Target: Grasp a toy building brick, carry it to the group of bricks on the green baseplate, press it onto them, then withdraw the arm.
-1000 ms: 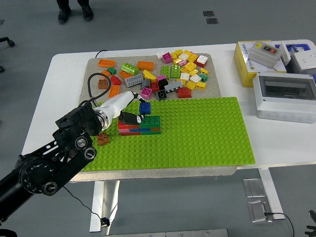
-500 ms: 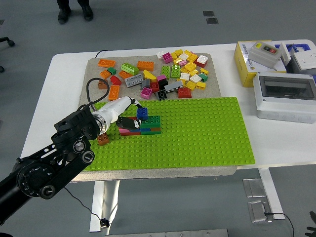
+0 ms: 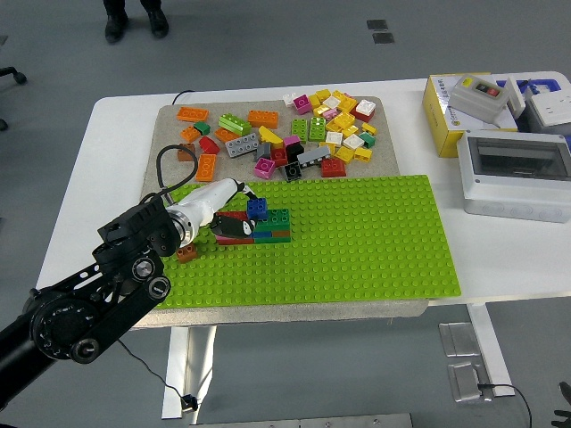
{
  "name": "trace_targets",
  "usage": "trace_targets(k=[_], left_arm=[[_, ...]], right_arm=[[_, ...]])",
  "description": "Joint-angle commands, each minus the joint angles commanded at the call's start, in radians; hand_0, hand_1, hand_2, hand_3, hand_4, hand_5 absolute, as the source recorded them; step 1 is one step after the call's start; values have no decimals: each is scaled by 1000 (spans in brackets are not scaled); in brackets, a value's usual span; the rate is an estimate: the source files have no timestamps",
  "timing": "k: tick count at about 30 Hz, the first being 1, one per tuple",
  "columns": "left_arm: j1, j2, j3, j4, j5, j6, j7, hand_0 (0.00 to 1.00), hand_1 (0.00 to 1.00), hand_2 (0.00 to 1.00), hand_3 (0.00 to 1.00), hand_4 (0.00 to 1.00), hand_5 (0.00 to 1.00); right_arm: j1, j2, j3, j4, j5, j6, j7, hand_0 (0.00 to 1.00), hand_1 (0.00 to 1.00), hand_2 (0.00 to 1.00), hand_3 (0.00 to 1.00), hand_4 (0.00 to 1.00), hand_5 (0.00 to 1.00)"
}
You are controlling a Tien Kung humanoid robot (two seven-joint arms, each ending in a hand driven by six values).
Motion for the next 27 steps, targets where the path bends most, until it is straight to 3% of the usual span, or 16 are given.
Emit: trace_targets(k=[27], left_arm=[[0, 0, 16, -7, 2, -1, 4, 981, 959, 944, 568, 512, 259]], right_arm=[[1, -1, 6, 0, -6, -1, -1, 721, 680, 683, 711, 620, 959]])
